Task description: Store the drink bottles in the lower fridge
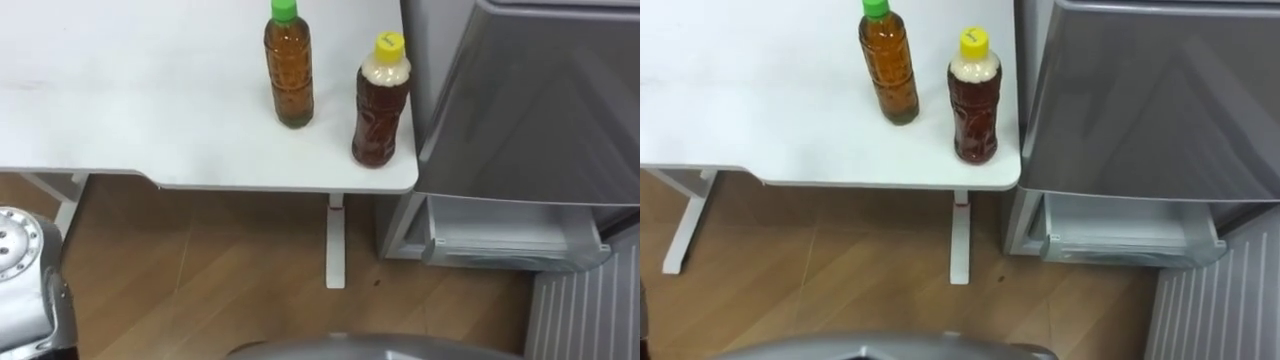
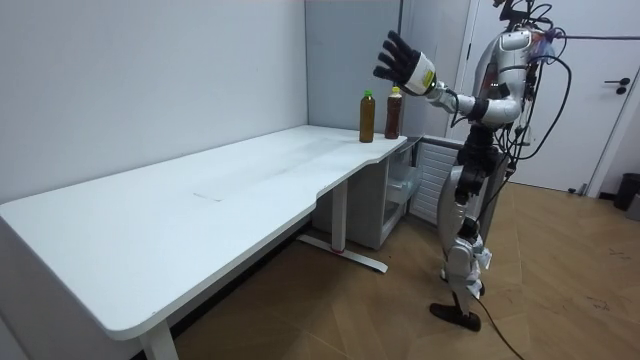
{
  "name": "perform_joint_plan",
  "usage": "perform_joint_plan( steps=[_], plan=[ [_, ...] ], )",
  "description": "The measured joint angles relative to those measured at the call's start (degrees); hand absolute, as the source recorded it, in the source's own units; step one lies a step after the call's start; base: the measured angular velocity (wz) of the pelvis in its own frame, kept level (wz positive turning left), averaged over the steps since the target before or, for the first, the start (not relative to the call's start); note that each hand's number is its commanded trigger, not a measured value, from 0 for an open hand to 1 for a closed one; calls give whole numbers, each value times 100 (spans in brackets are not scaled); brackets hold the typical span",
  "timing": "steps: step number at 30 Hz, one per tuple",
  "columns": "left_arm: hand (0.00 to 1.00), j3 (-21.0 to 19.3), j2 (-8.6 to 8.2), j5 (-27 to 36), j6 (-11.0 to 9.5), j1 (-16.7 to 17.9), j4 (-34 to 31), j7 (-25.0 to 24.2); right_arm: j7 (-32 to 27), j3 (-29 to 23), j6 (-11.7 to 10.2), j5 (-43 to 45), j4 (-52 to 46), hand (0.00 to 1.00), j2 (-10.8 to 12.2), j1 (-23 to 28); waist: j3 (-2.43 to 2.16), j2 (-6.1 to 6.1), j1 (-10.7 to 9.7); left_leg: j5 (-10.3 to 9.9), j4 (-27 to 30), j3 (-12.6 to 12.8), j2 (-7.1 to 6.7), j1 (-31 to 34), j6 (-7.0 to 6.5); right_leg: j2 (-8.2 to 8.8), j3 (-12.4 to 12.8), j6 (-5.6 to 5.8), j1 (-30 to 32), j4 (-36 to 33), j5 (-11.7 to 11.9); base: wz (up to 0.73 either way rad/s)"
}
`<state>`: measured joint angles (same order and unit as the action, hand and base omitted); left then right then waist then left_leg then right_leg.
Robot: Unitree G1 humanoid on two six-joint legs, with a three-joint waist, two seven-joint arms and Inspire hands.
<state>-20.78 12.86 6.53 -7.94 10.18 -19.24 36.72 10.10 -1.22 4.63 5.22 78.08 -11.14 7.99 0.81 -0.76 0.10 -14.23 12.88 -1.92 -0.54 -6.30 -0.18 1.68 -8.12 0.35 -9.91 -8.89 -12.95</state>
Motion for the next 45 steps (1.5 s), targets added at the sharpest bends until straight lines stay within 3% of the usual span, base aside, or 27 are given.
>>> perform_joint_plan(
  steps=[4, 5, 7, 8, 11, 17, 21, 26, 31, 36, 41, 45],
  plan=[
    [0, 471, 0, 105, 11, -78, -409, -642, 103, 108, 13, 12, 7, 0, 12, -24, -3, 7, -50, 1, -1, -2, -9, 21, -1, 5, 8, 3, 2, 25, 1, 1],
    [0, 607, 0, 267, 22, -116, -540, -912, 122, 118, 26, 20, 22, 0, 20, -32, -7, 58, -109, 3, -4, -8, -12, 41, -4, 8, 4, 4, 18, 27, 2, 0],
    [0, 721, 0, 527, 107, -338, -563, -1333, 130, 114, 33, 31, 8, 0, 24, -42, -44, 31, -142, 8, -2, -8, -12, 77, -9, 8, 10, 5, 85, 19, 3, 0],
    [0, 770, 0, 730, 197, -487, -566, -1575, 134, 103, 44, 35, 2, 0, 22, -47, -25, 30, -154, 10, -10, -5, -12, 81, -10, 9, 5, 5, 91, 18, 5, -4],
    [0, 943, 0, 1137, 381, -622, -628, -2029, 138, 107, 71, 75, 2, 0, 16, -52, -29, 27, -252, 10, -20, 27, -10, 71, -9, 11, 10, 6, 95, 17, 6, -4],
    [0, 1607, -3, 1213, 555, -641, -886, -3000, 152, 123, 126, 265, 67, 0, 16, -184, -32, 19, -453, 10, -22, 27, -13, 68, -10, 13, 21, 7, 91, 18, 10, 0],
    [0, 1794, -6, 1206, 618, -776, -903, -3543, 148, 125, 127, 466, 67, 0, 16, -233, -31, -23, -496, 10, -22, 32, -9, 58, -9, 13, 22, 7, 90, 20, 9, -1],
    [0, 1892, -24, 1203, 793, -783, -903, -3902, 143, 125, 210, 466, 70, 0, 15, -237, -14, -56, -512, 10, -19, 33, -10, 53, -9, 12, 31, 7, 93, 10, 9, 0],
    [0, 1990, -26, 1205, 822, -783, -903, -4122, 120, 126, 251, 448, 26, 0, 15, -244, -12, -61, -502, 12, -10, 45, -5, 59, -13, 8, 85, 8, 132, -48, 9, -2],
    [0, 2228, -24, 1216, 904, -782, -890, -4419, 52, 175, 246, 445, -14, 0, 16, -266, -5, -7, -508, 26, -13, 126, -10, 78, -36, 11, 189, 25, 199, -81, -3, -8],
    [0, 2518, -23, 1422, 951, -782, -890, -4729, -52, 236, 236, 385, -28, 0, 19, -258, -37, 63, -504, 27, -18, 137, -13, 83, -38, 14, 185, 30, 193, -81, 2, -1],
    [0, 2550, -24, 1541, 1009, -782, -890, -4989, -122, 220, 216, 388, -69, 0, 17, -288, -68, 30, -522, 27, -19, 137, -8, 74, -38, 13, 159, 24, 172, -82, 7, 0]
  ],
)
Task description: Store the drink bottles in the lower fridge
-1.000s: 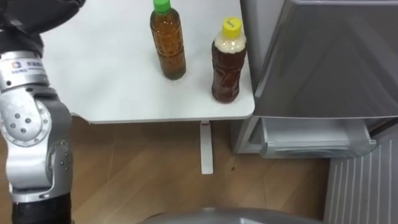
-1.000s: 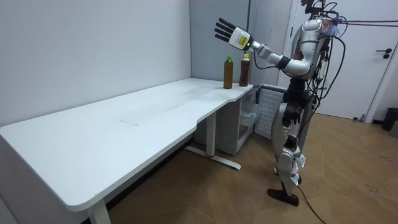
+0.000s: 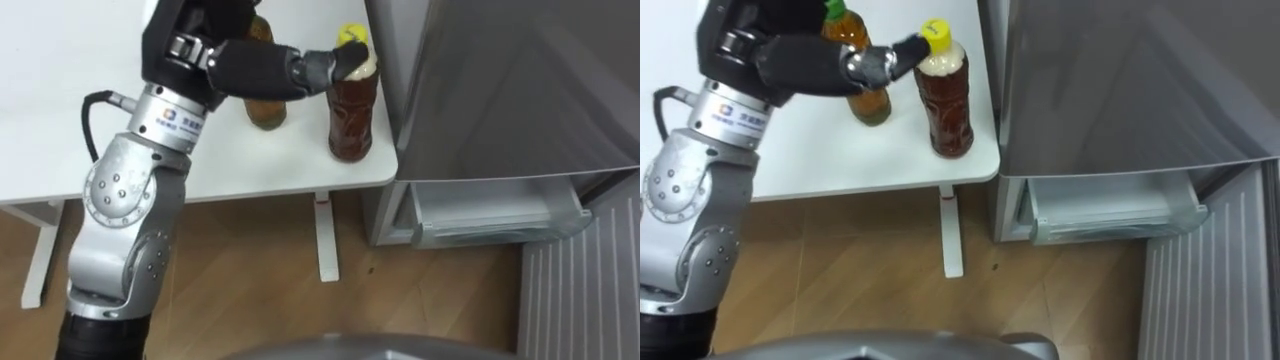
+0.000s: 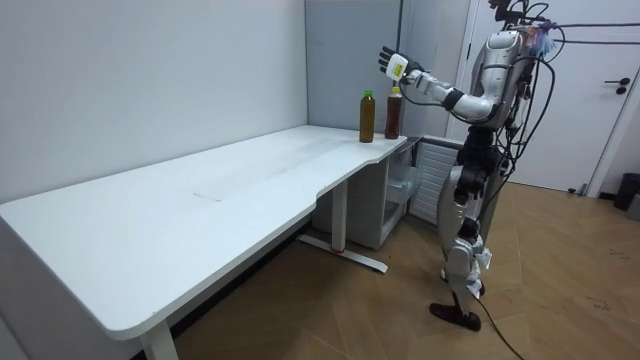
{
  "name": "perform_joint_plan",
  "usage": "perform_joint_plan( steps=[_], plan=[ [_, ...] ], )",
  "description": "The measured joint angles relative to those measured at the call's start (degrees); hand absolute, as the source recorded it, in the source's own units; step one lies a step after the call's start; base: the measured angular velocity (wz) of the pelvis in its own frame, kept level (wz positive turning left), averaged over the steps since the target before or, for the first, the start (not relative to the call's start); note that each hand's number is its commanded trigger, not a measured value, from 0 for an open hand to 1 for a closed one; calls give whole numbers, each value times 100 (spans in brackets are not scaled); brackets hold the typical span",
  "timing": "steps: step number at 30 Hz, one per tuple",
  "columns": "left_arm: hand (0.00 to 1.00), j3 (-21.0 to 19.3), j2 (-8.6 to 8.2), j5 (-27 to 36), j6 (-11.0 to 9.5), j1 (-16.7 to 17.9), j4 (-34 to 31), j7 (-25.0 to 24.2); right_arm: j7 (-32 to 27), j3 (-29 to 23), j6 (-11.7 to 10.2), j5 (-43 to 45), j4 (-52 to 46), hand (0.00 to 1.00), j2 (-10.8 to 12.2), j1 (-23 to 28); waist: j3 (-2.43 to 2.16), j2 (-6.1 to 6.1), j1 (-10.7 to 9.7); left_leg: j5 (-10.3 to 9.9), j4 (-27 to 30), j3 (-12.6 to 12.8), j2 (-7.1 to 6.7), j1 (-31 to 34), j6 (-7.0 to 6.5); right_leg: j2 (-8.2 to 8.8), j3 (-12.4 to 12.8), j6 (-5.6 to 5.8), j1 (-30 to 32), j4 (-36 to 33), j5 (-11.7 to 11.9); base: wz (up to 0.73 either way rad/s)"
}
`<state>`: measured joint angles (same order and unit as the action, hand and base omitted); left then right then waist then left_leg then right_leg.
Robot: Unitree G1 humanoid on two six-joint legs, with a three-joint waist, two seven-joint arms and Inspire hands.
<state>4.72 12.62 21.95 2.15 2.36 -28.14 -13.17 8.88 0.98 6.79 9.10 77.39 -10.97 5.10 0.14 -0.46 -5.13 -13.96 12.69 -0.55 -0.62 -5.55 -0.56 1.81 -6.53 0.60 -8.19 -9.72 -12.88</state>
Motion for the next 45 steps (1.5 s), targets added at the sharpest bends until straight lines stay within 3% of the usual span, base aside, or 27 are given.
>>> perform_joint_plan(
  steps=[4, 12, 15, 27, 35, 42, 45],
  plan=[
    [0, 1, 1, 21, 8, 0, 0, -116, -17, 3, 1, 0, -11, 0, 0, -17, -7, -20, -9, 0, -2, 0, -1, -12, 0, 1, -5, -2, -19, -2, 3, 0],
    [0, 38, 0, 113, 106, 9, 170, -442, -55, 6, 36, 35, 51, 0, 6, -68, 35, -95, -108, 0, 0, 1, 2, -11, 0, -1, -9, -5, -12, -18, 5, 0],
    [0, 105, -1, 98, 268, 16, 237, -534, -61, 15, 79, 35, 63, 0, 7, -67, 43, -81, -98, 0, 0, 20, 3, -4, 0, -5, 27, -3, 10, -5, 3, -1],
    [0, 314, -25, 89, 454, 16, 238, -657, -4, 125, 89, 43, 72, 0, 5, -120, 52, -59, -99, 1, -6, 42, 7, 95, 0, -8, 39, -6, 122, -5, 6, -1],
    [0, 448, -50, 91, 485, 26, 261, -625, -57, 282, 172, 43, 64, 0, 13, -162, 47, -52, -81, 1, -5, 41, 10, 89, 0, -11, 24, -10, 114, -15, 10, 0],
    [0, 457, -58, 88, 499, 280, 364, -605, -91, 281, 208, 43, 60, 0, 53, -157, 23, 41, -87, 2, 14, 37, 19, 77, 2, -11, -11, -17, 95, -33, 17, 0],
    [0, 456, -94, -44, 502, 294, 545, -570, -226, 281, 204, 35, 59, 0, 99, -164, 33, 74, -75, 2, 29, 37, 20, 76, 2, -11, -7, -17, 98, -74, 16, 0]
  ],
)
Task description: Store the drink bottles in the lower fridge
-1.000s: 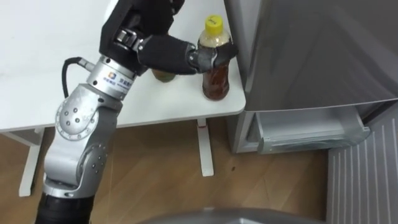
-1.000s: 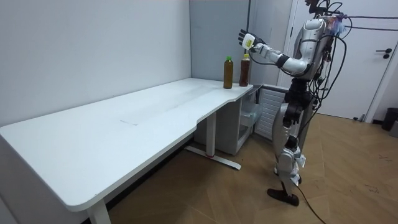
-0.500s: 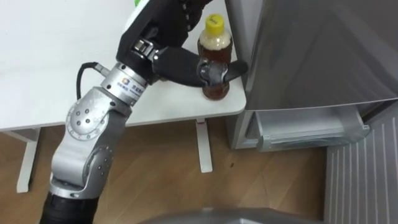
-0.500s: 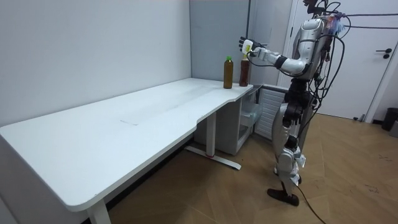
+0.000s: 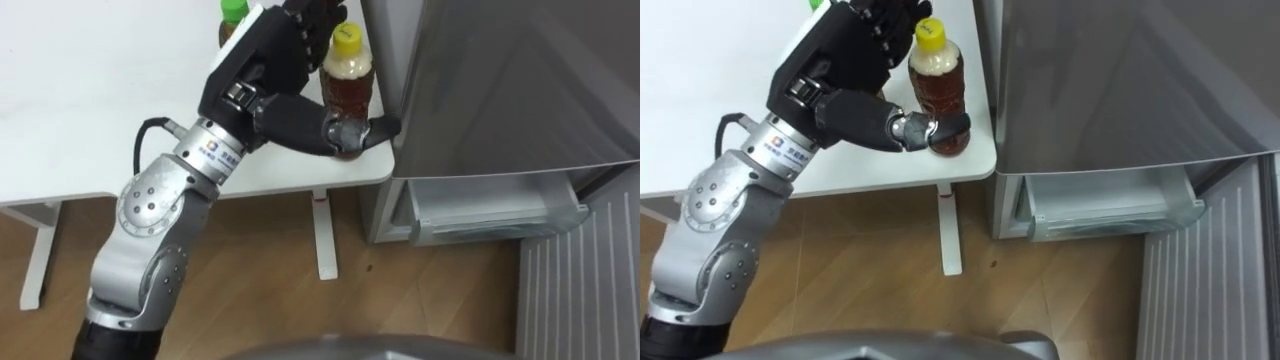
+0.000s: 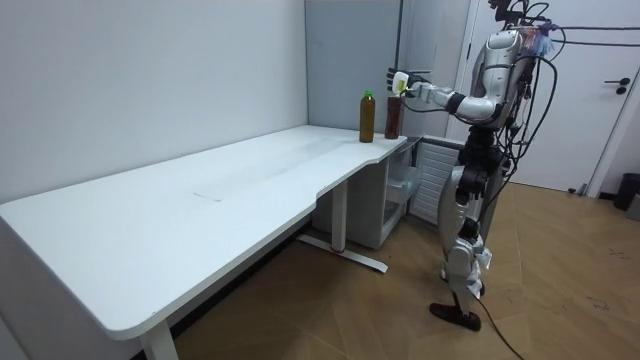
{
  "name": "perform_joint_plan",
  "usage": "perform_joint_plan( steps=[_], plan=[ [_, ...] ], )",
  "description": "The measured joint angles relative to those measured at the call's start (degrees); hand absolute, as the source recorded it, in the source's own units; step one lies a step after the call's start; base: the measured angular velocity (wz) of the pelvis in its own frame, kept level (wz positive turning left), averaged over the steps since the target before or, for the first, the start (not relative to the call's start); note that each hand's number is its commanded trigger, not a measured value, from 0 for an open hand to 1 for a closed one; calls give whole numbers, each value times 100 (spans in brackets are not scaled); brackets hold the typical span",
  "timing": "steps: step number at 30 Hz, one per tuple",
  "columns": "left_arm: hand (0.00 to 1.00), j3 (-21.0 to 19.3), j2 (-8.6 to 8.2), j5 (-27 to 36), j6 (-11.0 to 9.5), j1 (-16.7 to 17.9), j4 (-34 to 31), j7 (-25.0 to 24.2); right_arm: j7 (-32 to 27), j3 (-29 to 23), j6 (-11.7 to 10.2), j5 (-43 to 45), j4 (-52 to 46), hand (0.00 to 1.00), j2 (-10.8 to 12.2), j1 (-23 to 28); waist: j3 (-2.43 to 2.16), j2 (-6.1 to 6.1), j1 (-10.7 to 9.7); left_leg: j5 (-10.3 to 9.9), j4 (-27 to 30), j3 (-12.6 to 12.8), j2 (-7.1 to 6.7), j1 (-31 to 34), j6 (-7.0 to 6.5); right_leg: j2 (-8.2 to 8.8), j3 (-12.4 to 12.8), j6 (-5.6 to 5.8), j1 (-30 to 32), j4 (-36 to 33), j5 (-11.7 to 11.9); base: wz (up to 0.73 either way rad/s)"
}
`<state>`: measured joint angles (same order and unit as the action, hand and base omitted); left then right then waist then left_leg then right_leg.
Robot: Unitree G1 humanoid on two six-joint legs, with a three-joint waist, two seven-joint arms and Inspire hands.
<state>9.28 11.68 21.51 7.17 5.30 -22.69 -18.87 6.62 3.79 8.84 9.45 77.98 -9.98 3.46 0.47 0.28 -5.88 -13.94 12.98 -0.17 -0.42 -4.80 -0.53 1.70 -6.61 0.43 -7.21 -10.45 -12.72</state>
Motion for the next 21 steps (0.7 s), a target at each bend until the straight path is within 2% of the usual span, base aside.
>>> perform_joint_plan(
  steps=[3, 9, 14, 21],
  plan=[
    [0, 0, -50, -229, 2, 1, 80, 58, -27, 1, 1, -2, -8, 0, 25, -6, 4, 15, 8, 0, 21, 2, 0, 19, 0, 0, 9, 1, 21, -16, -1, 0],
    [0, -7, -155, -255, 1, 0, 80, 134, -26, 0, -3, -1, 10, 0, 23, -2, 1, 2, 13, 0, 9, 12, 4, 18, 0, -9, 36, 3, 38, -4, -5, 0],
    [0, -29, -179, -253, -1, 0, 79, 242, -18, -1, -11, 7, 14, 0, 24, 6, -4, -10, 76, 0, 1, 72, 10, 23, 0, -16, 99, 2, 70, -8, -5, -6],
    [0, -211, -188, -246, -1, 0, 73, 264, 0, -11, -2, 10, 22, 0, 27, 53, -1, -1, 125, 0, -2, 61, 12, 11, 0, -12, 62, 0, 29, -10, -3, -1]
  ],
)
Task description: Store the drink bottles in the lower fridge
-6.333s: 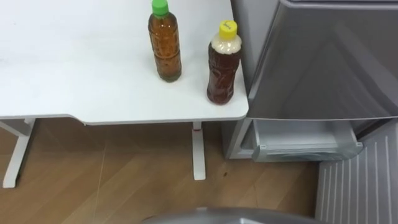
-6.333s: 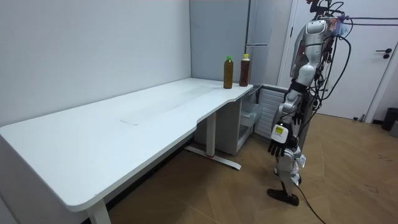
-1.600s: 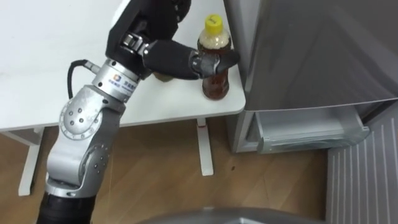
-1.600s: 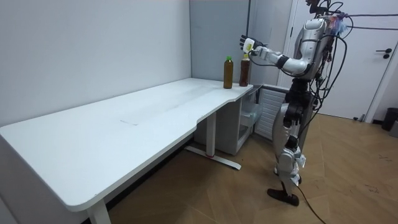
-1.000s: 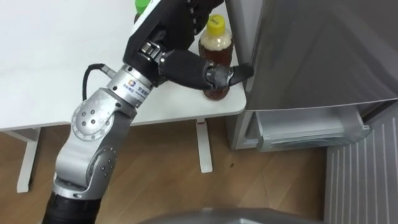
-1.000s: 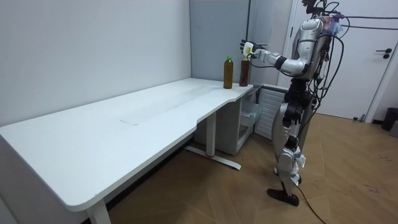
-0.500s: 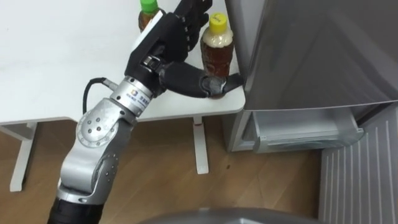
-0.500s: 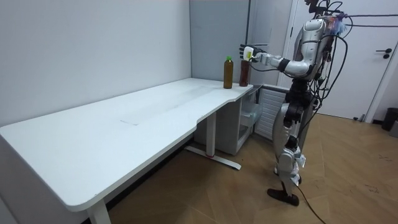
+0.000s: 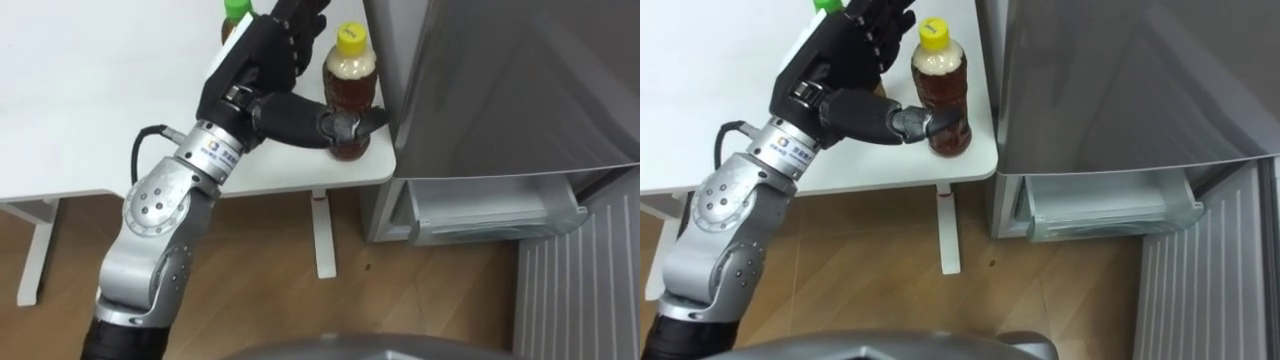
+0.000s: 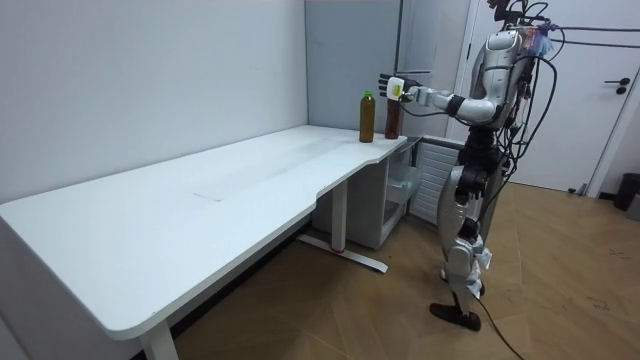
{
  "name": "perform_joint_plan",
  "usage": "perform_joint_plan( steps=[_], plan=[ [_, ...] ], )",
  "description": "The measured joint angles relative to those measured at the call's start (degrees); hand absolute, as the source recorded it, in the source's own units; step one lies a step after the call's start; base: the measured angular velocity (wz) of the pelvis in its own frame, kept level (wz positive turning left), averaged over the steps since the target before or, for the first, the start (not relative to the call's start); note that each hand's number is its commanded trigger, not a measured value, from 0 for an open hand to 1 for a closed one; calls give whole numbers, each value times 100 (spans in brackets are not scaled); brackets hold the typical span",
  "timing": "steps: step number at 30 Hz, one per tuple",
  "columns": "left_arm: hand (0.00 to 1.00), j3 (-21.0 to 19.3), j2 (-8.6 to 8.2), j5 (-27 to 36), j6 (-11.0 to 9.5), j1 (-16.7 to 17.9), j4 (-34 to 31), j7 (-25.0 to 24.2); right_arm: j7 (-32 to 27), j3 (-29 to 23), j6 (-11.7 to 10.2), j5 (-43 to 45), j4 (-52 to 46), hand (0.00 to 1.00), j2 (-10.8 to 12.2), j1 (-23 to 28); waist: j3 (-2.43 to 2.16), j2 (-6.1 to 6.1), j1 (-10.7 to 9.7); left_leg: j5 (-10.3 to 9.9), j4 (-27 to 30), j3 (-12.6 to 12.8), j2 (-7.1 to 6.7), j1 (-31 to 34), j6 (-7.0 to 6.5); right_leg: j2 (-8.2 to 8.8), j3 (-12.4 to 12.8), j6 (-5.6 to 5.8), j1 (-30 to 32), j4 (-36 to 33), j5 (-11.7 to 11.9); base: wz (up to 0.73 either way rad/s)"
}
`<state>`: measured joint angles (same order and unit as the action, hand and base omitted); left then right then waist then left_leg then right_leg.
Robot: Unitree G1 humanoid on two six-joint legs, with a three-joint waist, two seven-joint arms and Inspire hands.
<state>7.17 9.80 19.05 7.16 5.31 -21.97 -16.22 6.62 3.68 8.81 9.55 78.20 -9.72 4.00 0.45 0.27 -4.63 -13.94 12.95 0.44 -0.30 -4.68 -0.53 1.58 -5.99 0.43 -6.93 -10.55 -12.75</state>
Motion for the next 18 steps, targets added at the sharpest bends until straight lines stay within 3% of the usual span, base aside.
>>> perform_joint_plan(
  steps=[18],
  plan=[
    [0, 208, -141, -125, -6, -6, 389, 224, 35, 73, 1, 6, -7, 0, 34, -15, 32, 33, -25, 0, 8, 75, 1, 3, 0, 0, 76, 6, 38, 8, -5, -1]
  ],
)
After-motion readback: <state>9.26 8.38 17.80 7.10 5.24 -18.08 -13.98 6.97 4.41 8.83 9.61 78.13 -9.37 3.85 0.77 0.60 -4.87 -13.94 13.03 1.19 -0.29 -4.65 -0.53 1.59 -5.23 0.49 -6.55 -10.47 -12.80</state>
